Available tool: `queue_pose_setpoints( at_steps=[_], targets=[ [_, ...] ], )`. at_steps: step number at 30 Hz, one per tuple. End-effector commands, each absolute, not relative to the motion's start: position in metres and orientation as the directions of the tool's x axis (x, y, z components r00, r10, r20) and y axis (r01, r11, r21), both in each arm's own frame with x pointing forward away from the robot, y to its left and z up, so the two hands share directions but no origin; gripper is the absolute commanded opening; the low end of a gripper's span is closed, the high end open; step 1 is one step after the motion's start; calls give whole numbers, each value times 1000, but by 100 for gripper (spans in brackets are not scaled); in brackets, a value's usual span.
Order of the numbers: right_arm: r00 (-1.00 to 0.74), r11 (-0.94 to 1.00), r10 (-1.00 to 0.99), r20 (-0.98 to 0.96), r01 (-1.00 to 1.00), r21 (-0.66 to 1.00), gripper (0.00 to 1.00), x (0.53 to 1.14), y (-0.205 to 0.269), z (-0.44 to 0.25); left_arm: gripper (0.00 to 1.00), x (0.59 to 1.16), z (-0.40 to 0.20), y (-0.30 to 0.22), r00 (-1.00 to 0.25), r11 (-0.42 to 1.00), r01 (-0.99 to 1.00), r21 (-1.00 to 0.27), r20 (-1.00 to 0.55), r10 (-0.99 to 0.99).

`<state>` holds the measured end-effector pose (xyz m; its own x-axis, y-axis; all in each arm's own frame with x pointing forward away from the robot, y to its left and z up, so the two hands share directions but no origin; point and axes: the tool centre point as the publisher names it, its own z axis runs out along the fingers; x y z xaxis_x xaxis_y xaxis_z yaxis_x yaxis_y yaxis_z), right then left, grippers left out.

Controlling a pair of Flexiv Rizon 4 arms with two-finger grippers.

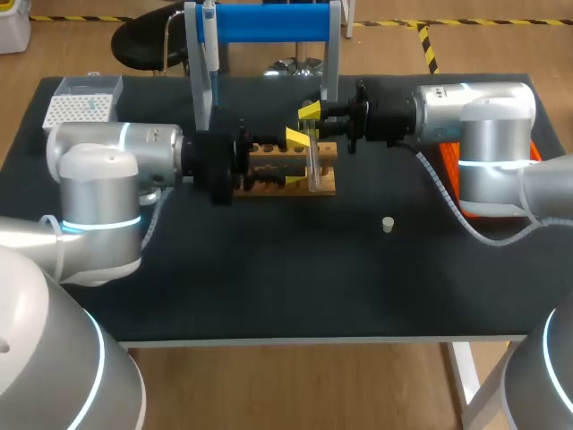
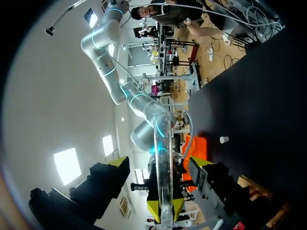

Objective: Invert the test tube, pick up the pipette, mount the tip to pipette, aspirate from beaker and dispense into the tube, eject the tip, return the pipette, and cap with the stopper.

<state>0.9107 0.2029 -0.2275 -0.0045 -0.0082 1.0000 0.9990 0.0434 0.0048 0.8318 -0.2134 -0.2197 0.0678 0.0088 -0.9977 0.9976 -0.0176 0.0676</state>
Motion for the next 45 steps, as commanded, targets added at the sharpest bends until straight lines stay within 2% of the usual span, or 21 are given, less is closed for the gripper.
queue_pose_setpoints(
  at_steps=[1, 2, 4, 9, 15, 20, 45],
  targets=[
    [-4, 44, -4, 1000, 999, 5, 0, 910, 203, -226, 53, 835, -222, -219, 64, -29, 998, 64, -998, 5],
    [-4, 44, -4, 1000, 999, 5, 0, 910, 203, -226, 55, 835, -222, -220, 63, -30, 998, 63, -998, 7],
    [-4, 44, -4, 1000, 999, 5, 0, 910, 203, -226, 50, 835, -222, -222, 62, -34, 997, 62, -998, 7],
    [-4, 44, -4, 1000, 999, 5, 0, 910, 203, -226, 52, 835, -223, -227, 55, -45, 998, 54, -998, 10],
    [-4, 44, -4, 1000, 999, 5, 0, 910, 203, -226, 46, 833, -223, -231, 52, -62, 997, 51, -999, 15],
    [-4, 44, -4, 1000, 999, 5, 0, 910, 203, -226, 48, 831, -222, -234, 51, -71, 996, 50, -999, 17],
    [-4, 44, -4, 1000, 999, 5, 0, 910, 203, -226, 43, 827, -224, -236, 42, -77, 996, 42, -999, 4]
  ],
)
